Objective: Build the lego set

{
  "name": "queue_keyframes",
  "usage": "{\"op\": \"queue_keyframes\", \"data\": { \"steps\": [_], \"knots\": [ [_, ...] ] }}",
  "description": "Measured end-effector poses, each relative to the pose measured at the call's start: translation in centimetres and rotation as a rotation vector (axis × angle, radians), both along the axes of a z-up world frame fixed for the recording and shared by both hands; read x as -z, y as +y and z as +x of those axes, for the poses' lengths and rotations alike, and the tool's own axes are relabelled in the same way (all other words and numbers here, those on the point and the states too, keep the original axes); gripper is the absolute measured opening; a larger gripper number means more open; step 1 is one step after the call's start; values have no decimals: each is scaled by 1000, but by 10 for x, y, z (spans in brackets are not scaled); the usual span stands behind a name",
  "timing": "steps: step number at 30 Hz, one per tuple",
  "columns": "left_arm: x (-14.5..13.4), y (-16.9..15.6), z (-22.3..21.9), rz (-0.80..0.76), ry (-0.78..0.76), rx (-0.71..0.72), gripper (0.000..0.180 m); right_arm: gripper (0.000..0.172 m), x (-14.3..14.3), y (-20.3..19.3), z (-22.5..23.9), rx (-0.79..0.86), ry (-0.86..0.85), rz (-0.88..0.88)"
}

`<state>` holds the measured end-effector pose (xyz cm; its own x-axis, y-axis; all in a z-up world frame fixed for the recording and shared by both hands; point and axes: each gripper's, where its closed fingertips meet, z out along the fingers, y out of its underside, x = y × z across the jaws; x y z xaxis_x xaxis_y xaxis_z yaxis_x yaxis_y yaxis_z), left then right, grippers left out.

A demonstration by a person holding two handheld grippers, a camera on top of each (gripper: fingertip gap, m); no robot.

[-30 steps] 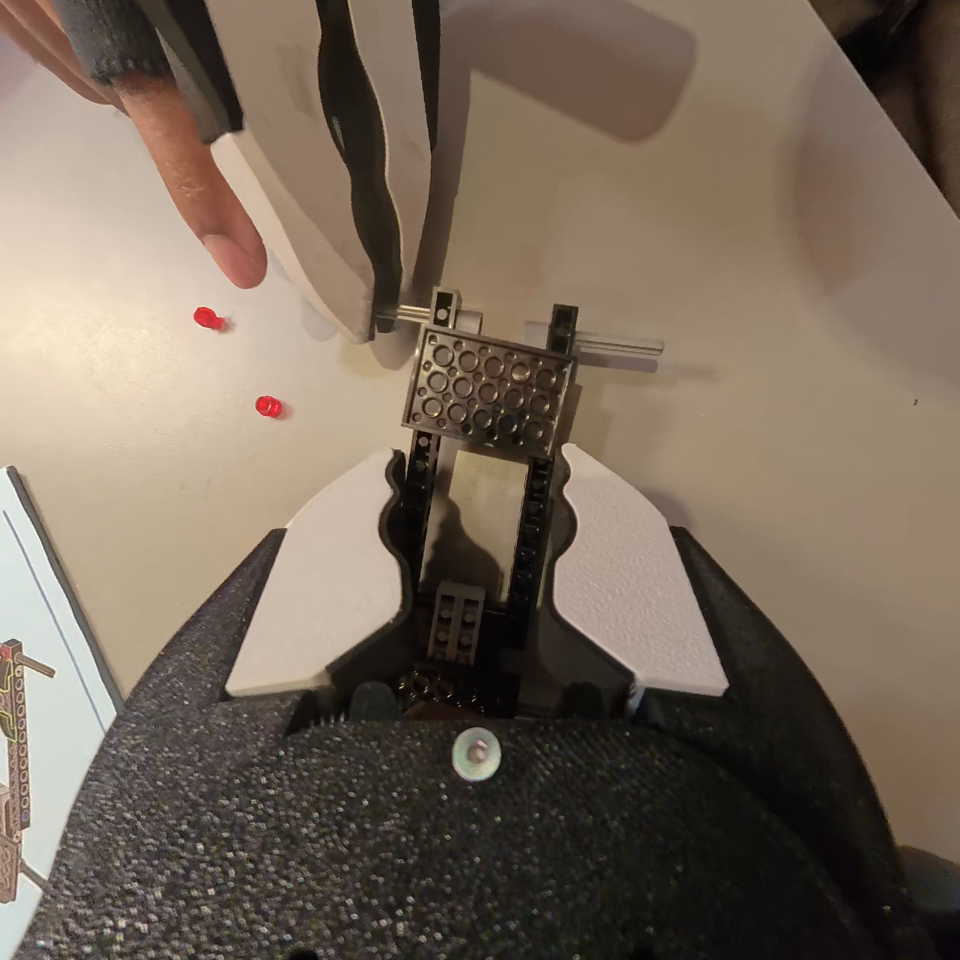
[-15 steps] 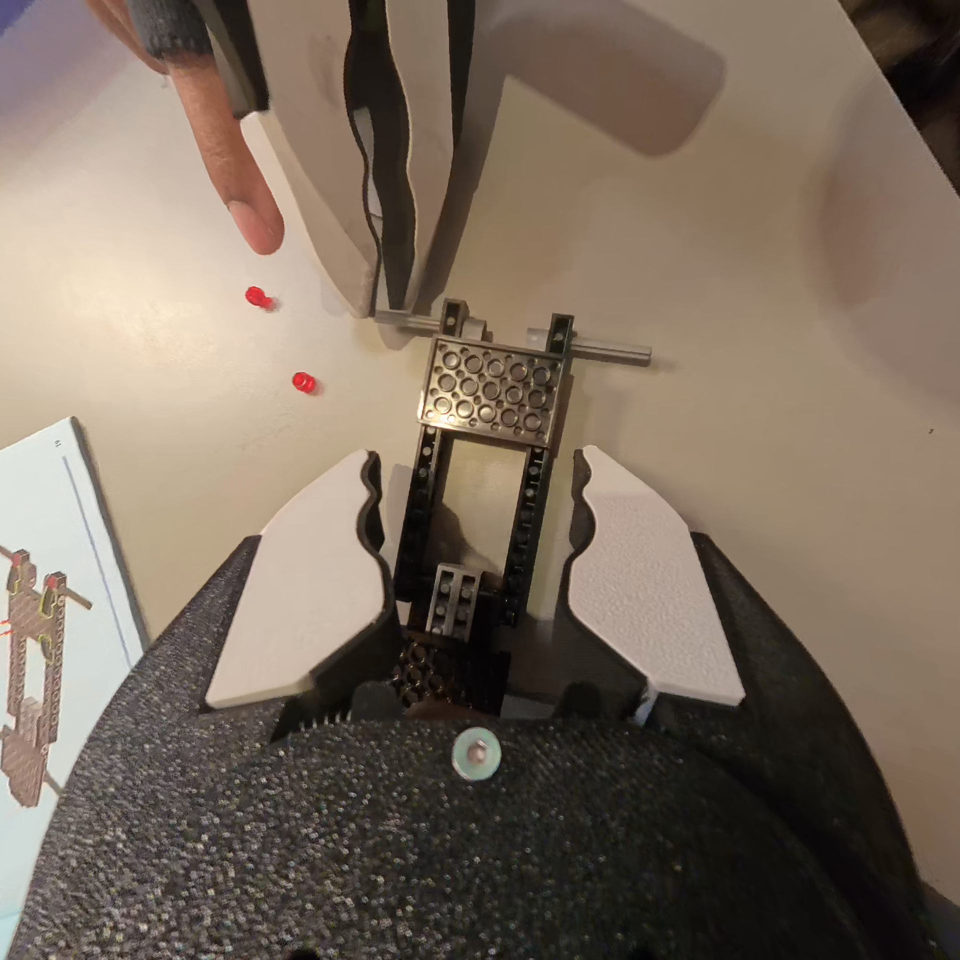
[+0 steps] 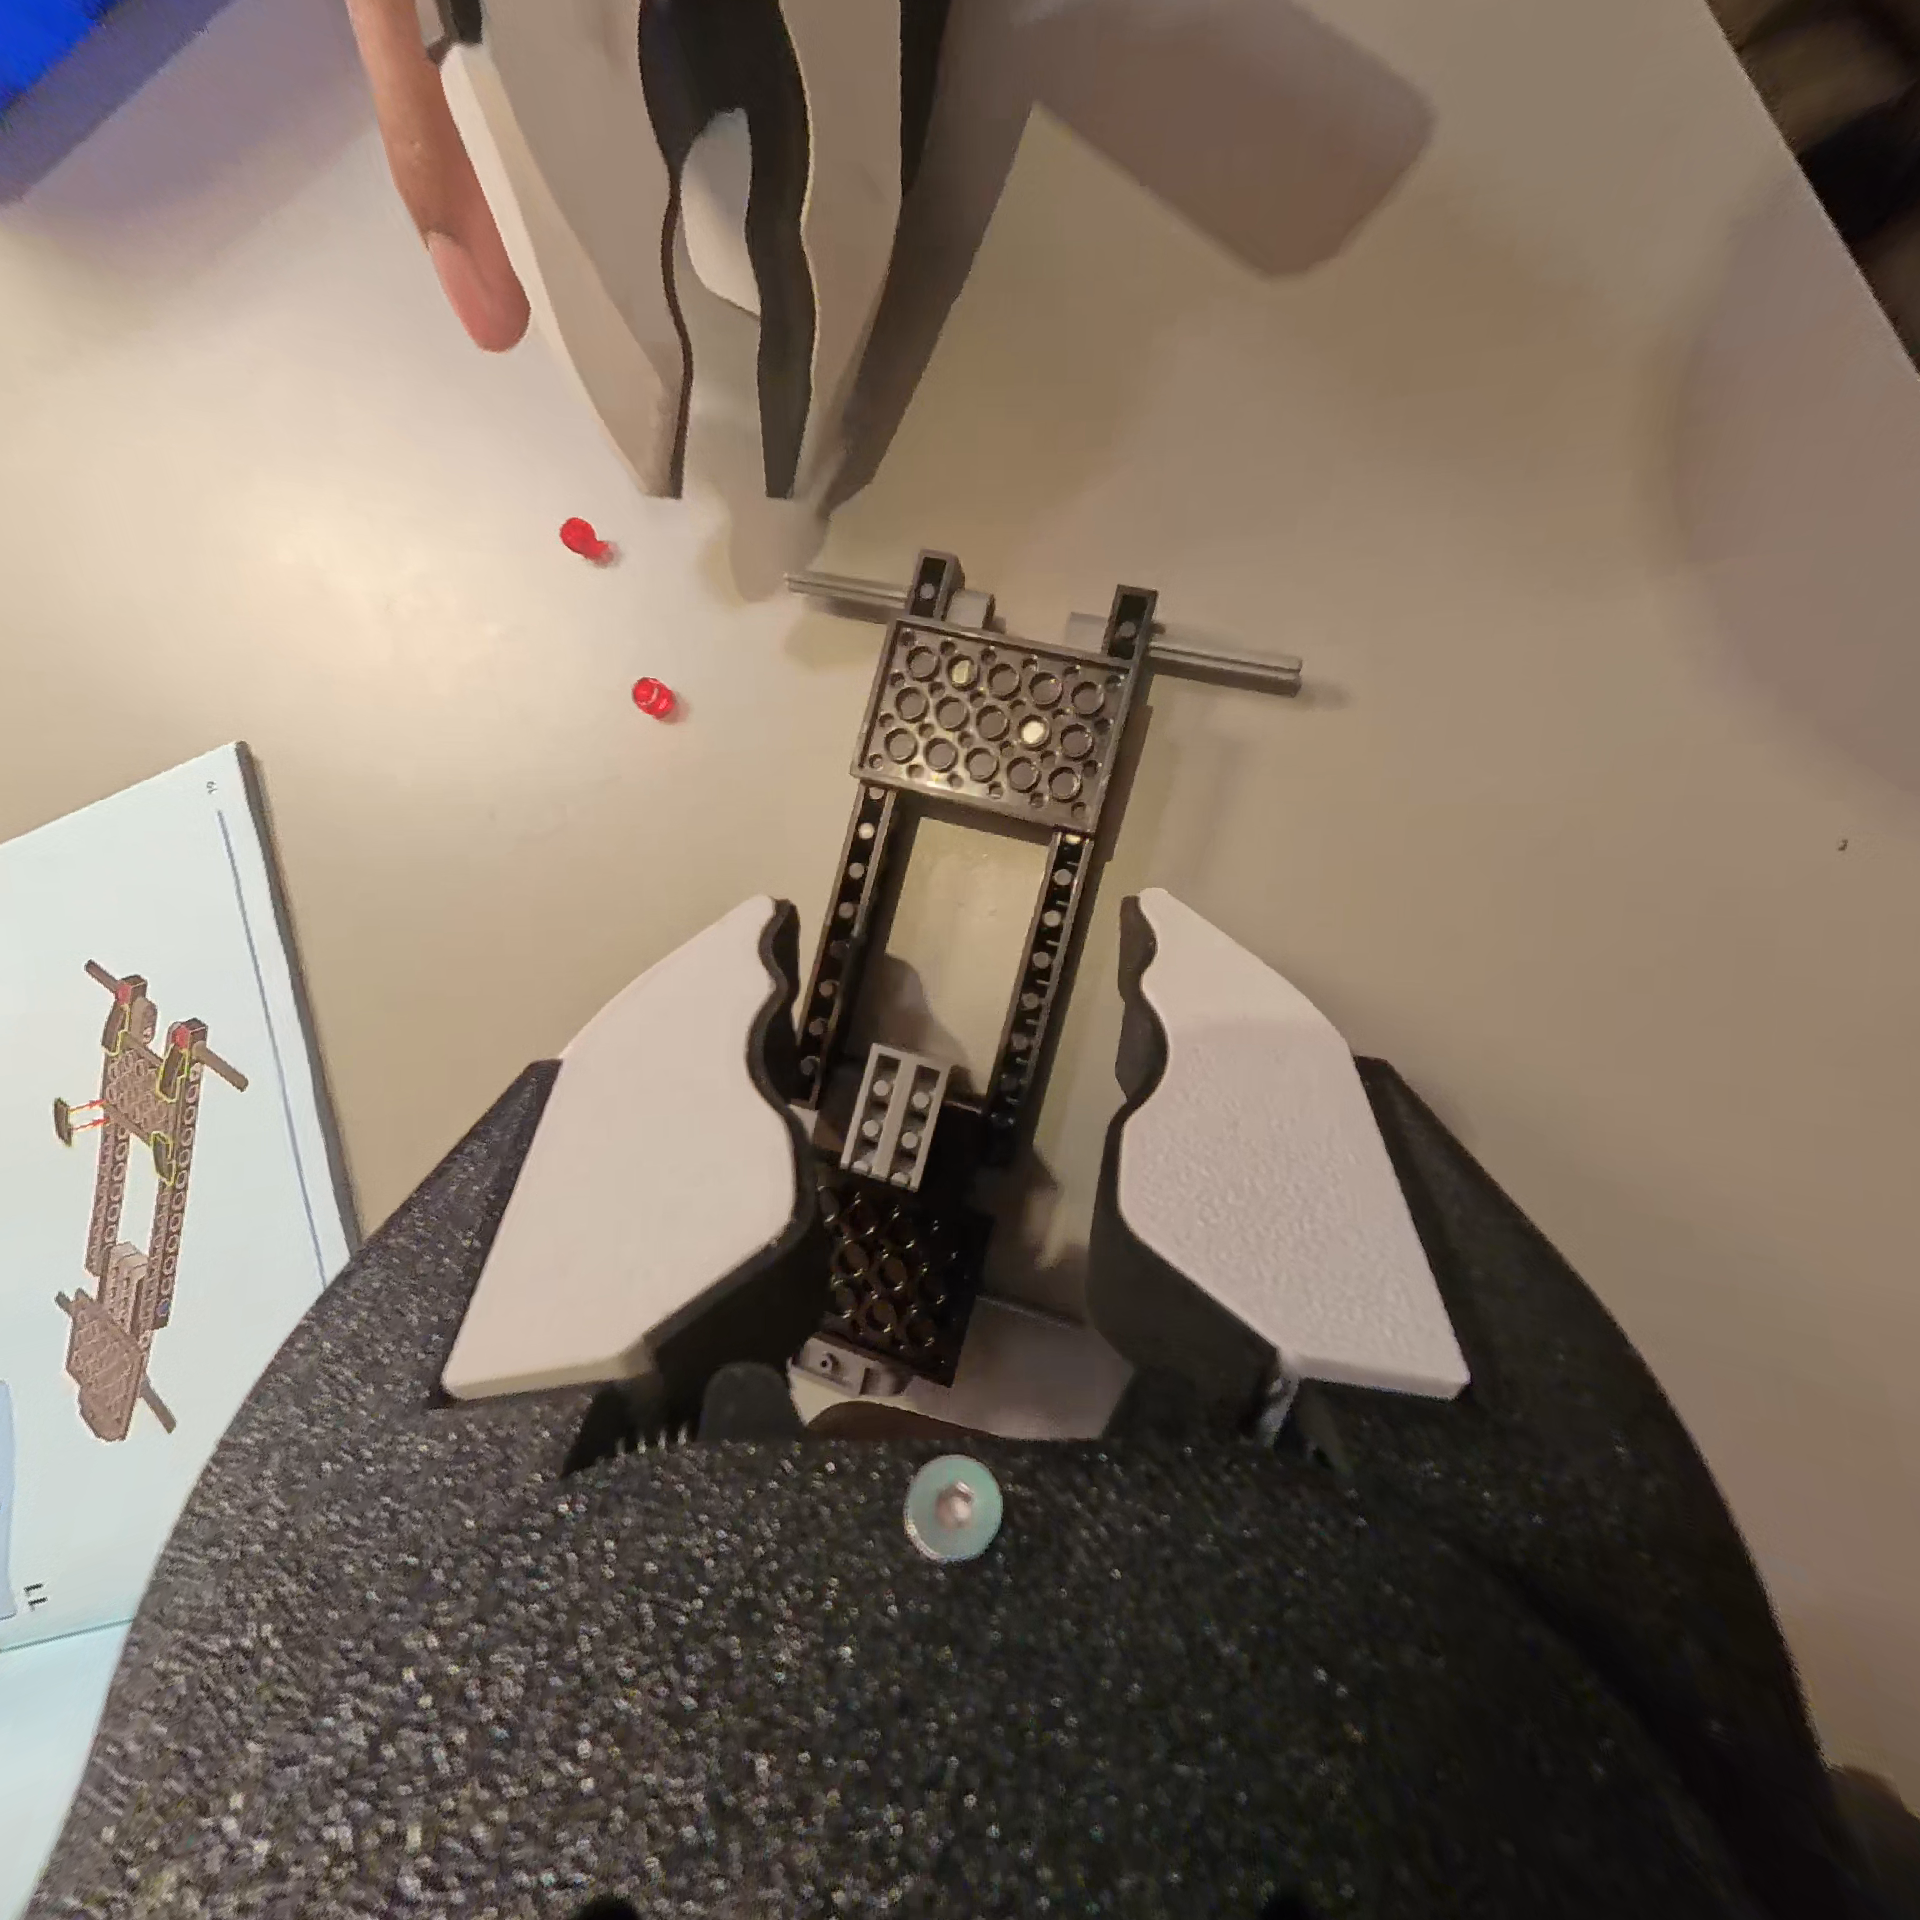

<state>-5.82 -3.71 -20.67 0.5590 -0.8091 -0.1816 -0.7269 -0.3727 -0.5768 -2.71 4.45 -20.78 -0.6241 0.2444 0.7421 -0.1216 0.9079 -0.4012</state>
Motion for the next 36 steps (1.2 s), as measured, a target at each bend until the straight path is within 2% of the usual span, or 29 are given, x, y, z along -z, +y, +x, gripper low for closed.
{"op": "queue_keyframes", "data": {
  "steps": [8, 11, 17, 22, 36],
  "knots": [
    [-5, -8, -28, -1, -55, -47, 54, 26, -4, 1, 5, 10, 1, -43],
    [-5, -10, -40, -18, -83, -70, 62, 26, -5, 0, 6, 8, -2, -52],
    [7, -10, -49, -74, -69, -25, 69, 27, -3, 0, 7, 7, -11, -54],
    [3, -10, -58, -88, -133, -22, 64, 27, -2, 0, 7, 9, -16, -56],
    [10, -15, -54, -145, -30, 89, 60, 26, -2, 0, 10, 5, -29, -66]
  ]
}}
